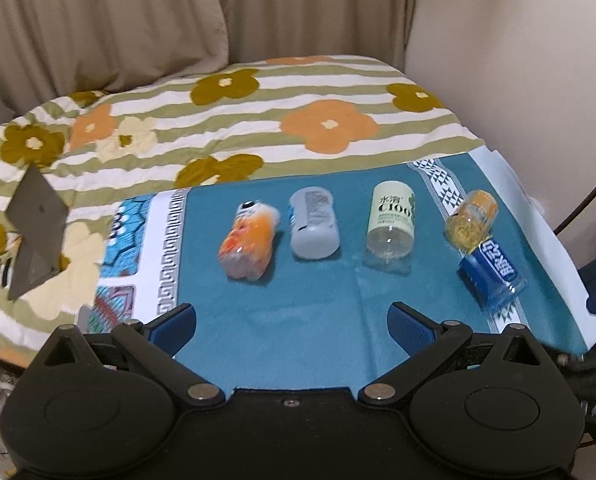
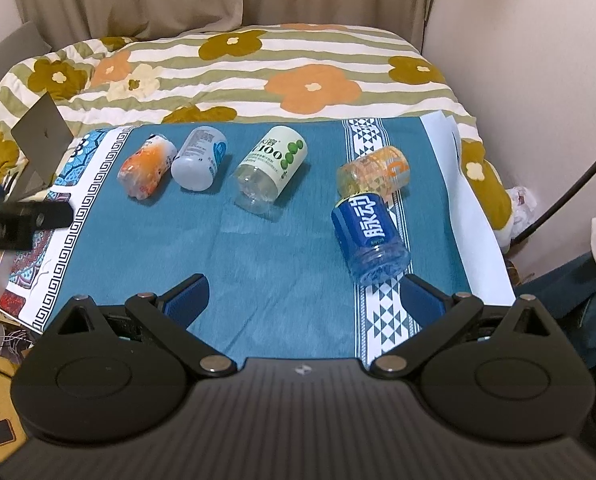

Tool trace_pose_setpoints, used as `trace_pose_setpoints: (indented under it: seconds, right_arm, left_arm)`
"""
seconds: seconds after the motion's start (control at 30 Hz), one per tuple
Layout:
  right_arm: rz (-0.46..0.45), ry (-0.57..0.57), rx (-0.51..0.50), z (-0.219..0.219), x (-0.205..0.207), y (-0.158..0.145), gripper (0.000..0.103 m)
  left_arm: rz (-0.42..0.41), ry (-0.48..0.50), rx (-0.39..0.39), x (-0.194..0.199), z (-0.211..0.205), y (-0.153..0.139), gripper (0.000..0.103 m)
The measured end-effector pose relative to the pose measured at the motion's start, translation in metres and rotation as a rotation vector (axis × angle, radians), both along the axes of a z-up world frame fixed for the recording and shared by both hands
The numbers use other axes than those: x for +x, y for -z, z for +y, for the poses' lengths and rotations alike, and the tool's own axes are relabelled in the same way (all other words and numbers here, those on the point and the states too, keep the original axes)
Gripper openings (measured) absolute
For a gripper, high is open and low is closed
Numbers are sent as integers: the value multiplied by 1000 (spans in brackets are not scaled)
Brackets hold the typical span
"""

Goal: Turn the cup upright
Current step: 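Move the left tool to the sideways translucent cup and close on it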

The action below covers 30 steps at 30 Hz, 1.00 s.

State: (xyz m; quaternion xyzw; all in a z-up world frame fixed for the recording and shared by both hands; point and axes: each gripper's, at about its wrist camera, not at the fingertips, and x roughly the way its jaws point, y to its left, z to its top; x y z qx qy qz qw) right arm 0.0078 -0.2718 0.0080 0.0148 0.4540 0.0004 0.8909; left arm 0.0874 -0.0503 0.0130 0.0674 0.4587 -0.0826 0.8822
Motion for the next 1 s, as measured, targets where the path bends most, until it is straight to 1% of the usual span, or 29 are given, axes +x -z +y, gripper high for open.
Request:
trace_pose_setpoints:
  seconds: [0.1, 0.23, 0.3, 0.4, 0.5, 0.63, 0.73, 0.83, 1.0]
  right_arm:
    - [-3, -4, 23, -7, 7, 5, 103]
    - [-10, -16, 70, -15, 17, 14, 103]
    - [-5, -21, 84, -17, 22, 21, 103]
    - [10, -26, 88, -20, 31, 31, 103]
    - [25, -29, 89, -24, 40, 39, 103]
    - [39, -20, 114, -32, 50, 49, 103]
    - [49, -20, 158, -35, 54, 55, 103]
    - [54, -36, 166, -32, 58, 59, 103]
    - [70, -35, 197, -32, 66, 67, 103]
  left_arm:
    - [35, 16, -12, 28, -8, 5, 103]
    - [110, 17, -52, 70, -20, 19, 101]
    - [136, 16, -59, 87, -27, 27, 101]
    - [168, 24, -40, 113, -38, 42, 100]
    - [198, 30, -22, 135, -47, 57, 97]
    - [231, 32, 7, 162, -57, 79, 96]
    - [250, 31, 26, 175, -63, 94, 95]
    - [269, 31, 42, 185, -65, 107, 92]
    - [289, 20, 58, 198, -67, 123, 89]
